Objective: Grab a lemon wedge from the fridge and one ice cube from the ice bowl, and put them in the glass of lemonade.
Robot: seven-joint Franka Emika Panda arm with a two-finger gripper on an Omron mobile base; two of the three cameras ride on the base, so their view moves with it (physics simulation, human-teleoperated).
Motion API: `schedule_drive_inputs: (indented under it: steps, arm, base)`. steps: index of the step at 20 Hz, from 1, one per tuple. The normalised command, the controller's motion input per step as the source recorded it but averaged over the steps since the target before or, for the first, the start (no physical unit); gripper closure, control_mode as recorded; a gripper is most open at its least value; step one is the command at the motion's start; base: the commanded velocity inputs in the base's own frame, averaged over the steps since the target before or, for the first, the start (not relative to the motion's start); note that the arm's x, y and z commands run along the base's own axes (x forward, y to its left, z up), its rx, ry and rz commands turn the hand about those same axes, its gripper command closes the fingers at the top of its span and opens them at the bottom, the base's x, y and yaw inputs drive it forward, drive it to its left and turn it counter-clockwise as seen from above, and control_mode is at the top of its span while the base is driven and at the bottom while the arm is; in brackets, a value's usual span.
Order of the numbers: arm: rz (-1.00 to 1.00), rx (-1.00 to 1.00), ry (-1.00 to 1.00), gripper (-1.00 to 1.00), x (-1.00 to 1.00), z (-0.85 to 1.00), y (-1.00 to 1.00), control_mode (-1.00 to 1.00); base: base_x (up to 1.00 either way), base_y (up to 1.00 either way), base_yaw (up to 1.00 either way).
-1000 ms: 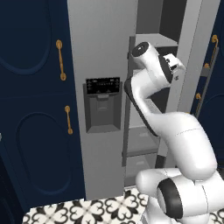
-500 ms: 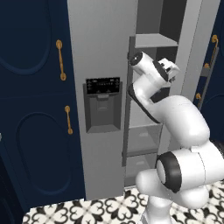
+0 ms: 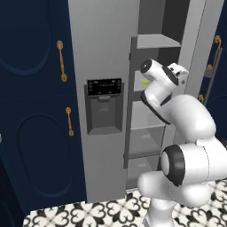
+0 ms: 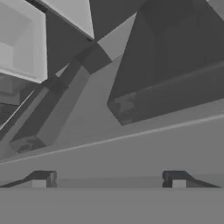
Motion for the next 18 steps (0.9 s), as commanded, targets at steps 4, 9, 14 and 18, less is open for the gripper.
schedule_drive_inputs:
  steps: [4, 9, 14, 18]
  arm:
    - [-0.04, -0.01, 0.00, -1.00, -0.10, -0.20, -0.80, -1.00]
    - [-0.09, 0.00, 0.00, -1.00, -0.20, -0.18, -0.97, -1.00]
    - [-0.10, 0.00, -0.09, -1.00, -0.55, -0.56, -1.00, -1.00]
    - [-0.07, 0.00, -0.15, -1.00, -0.13, -0.18, -1.00, -1.00]
  base:
    - [0.00, 0.00, 0.00]
    - [0.00, 0.00, 0.00]
    - [0.00, 0.00, 0.00]
    - [0.00, 0.00, 0.00]
